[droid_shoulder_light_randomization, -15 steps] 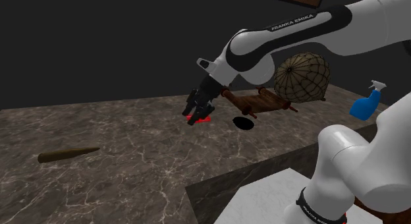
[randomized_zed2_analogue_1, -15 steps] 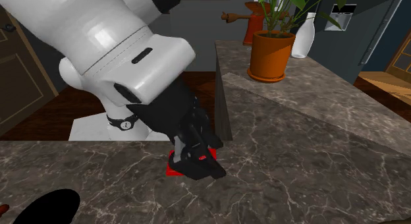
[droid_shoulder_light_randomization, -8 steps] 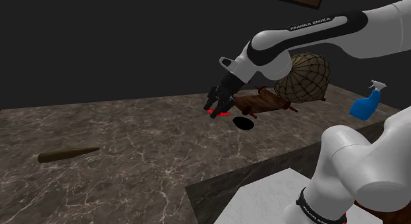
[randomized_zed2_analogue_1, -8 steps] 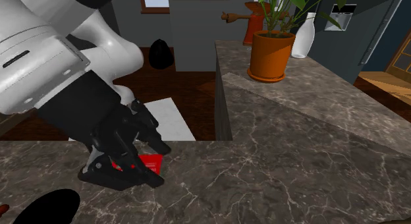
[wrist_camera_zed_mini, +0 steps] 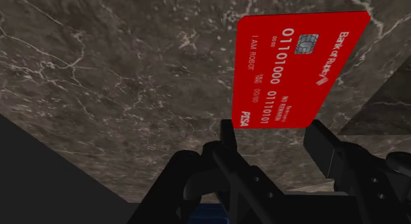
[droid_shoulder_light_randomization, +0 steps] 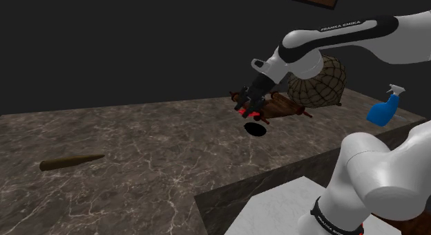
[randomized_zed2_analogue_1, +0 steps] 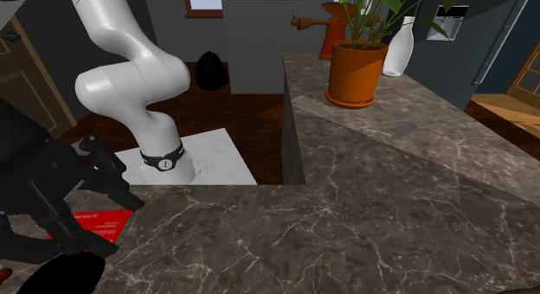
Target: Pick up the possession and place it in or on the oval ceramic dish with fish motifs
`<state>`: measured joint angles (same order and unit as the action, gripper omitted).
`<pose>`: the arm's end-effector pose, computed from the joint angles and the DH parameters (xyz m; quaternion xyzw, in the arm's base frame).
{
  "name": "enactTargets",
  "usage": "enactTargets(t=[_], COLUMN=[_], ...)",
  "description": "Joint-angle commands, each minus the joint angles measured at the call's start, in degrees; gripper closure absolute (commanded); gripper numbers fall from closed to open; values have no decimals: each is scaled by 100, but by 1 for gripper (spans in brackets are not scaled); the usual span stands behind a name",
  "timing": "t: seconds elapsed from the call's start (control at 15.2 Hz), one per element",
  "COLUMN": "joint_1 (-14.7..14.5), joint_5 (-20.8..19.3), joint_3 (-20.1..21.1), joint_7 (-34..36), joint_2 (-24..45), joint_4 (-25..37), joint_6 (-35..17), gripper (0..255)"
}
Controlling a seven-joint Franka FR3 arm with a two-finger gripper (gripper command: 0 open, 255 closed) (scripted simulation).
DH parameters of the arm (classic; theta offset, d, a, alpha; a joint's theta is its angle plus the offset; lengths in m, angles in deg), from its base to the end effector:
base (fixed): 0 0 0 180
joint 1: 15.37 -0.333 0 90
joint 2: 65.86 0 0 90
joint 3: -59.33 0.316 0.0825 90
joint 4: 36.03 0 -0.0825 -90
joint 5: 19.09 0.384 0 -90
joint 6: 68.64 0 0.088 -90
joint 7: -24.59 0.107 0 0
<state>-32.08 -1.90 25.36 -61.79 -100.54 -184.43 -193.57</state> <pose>0.3771 -0.1068 0.4398 -0.8134 -0.5057 -0.2429 0.1538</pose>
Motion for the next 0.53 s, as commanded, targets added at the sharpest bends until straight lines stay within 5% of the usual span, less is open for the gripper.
enactTargets(t=[0.0,0.46], joint_1=[168,395], joint_5=[-167,-435], joint_3=[-229,-845], joint_7=[-218,-817], joint_2=[-44,70], joint_4=[91,324], joint_6=[248,612], gripper=[255,255])
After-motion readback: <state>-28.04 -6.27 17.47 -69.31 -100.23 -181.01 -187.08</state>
